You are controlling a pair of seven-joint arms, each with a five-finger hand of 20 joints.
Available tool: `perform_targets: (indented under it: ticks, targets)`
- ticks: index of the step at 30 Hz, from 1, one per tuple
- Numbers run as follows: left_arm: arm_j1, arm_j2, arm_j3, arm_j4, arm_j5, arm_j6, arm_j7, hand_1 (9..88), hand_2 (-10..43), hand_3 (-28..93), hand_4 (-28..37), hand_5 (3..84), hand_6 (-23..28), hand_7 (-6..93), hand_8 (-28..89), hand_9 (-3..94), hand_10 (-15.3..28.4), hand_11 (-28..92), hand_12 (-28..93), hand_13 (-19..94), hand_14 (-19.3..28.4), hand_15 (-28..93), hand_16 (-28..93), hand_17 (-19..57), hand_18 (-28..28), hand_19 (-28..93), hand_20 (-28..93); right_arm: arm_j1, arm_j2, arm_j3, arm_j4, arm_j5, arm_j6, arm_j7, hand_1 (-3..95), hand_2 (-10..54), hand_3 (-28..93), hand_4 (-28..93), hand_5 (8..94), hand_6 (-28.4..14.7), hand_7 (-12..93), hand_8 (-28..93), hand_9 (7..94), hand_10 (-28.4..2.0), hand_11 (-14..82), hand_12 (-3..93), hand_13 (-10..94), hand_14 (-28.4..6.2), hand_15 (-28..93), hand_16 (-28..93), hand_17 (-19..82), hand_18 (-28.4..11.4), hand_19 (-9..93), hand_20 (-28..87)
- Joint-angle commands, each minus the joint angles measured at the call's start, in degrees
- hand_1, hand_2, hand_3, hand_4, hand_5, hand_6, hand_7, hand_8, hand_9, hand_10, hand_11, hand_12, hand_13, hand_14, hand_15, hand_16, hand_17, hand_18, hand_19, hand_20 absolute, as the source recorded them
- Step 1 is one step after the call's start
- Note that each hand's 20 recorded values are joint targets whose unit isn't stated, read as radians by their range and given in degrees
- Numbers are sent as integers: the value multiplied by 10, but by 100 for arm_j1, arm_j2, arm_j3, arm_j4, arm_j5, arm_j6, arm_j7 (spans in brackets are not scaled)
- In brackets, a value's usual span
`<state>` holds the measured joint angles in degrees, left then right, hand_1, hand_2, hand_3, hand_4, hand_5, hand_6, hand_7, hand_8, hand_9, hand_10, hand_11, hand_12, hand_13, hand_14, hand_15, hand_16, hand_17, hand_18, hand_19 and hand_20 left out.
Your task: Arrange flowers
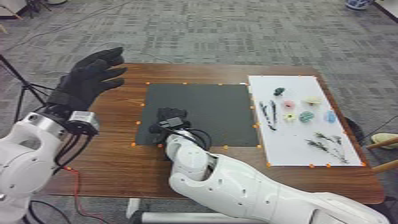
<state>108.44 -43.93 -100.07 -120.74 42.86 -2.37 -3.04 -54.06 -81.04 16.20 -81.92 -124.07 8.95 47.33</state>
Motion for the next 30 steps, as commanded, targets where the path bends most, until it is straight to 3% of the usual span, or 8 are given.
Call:
perform_targets:
  ticks: [1, 4, 7, 9, 11, 13, 16, 30]
  targets:
    - [576, -231, -424, -240, 0, 143, 185, 266, -65, 673, -270, 216, 14, 237, -112, 164, 92, 221, 196, 81, 124, 435, -53, -101, 188, 385, 103, 118, 457, -139, -855, -834, 162, 65, 219, -10, 862, -187, 686, -18, 493, 71, 712, -113, 681, 644, 625, -145, 829, 495, 237, -210, 722, 409]
    - [767, -289, -568, -317, 17, 217, 268, 268, -65, 672, -270, 216, 14, 237, -112, 164, 93, 221, 196, 80, 124, 434, -53, -101, 188, 385, 103, 195, 825, -202, -1380, -334, 444, -278, 217, 16, 881, -160, 551, -42, 488, 105, 592, -152, 698, 643, 589, -166, 849, 522, 237, -236, 782, 489]
    - [982, -325, -730, -397, 14, 266, 327, 268, -64, 672, -270, 216, 14, 238, -112, 164, 93, 221, 195, 80, 124, 435, -53, -101, 188, 386, 103, 19, 1099, 19, -1729, 339, 410, -1403, 178, 83, 913, -125, 519, -49, 492, 42, 558, -165, 680, 674, 561, -178, 854, 534, 229, -242, 784, 517]
    - [1001, -342, -756, -395, 17, 224, 300, 268, -65, 673, -270, 216, 13, 238, -112, 164, 93, 221, 196, 80, 124, 435, -53, -101, 188, 386, 103, -284, 1127, 388, -1883, 614, -120, -2006, 209, 91, 931, -91, 541, -45, 438, 37, 556, -156, 613, 770, 537, -183, 857, 536, 211, -239, 767, 525]
    - [1011, -353, -751, -399, 6, 245, 311, 267, -65, 675, -270, 217, 14, 238, -112, 164, 93, 222, 196, 80, 124, 435, -53, -101, 188, 386, 103, -611, 1045, 780, -1948, 354, -909, -2325, 252, 108, 932, -67, 583, -26, 318, -89, 547, -149, 580, 805, 506, -184, 846, 561, 195, -232, 744, 520]
    - [1022, -358, -761, -402, 18, 254, 330, 267, -65, 674, -272, 218, 14, 239, -112, 164, 93, 221, 196, 81, 124, 435, -53, -102, 188, 386, 103, -748, 967, 970, -1950, 134, -1499, -2418, 278, 150, 932, -30, 595, -3, 216, -129, 505, -147, 574, 814, 458, -184, 820, 620, 158, -228, 709, 516]
    - [1017, -355, -762, -395, 13, 246, 336, 267, -64, 675, -273, 218, 14, 240, -113, 164, 92, 221, 196, 80, 124, 434, -53, -102, 188, 386, 103, -756, 979, 924, -1907, 197, -1659, -2422, 264, 197, 932, 21, 572, 18, 176, -130, 482, -147, 579, 818, 435, -184, 809, 645, 141, -229, 691, 517]
    - [1055, -385, -769, -395, 10, 210, 337, 266, -62, 675, -273, 219, 14, 238, -113, 165, 93, 224, 196, 82, 126, 438, -55, -103, 189, 387, 102, -756, 991, 573, -1682, -138, -1899, -2174, 232, 217, 932, 88, 528, 34, 172, -145, 469, -157, 616, 847, 417, -202, 856, 664, 123, -235, 679, 519]
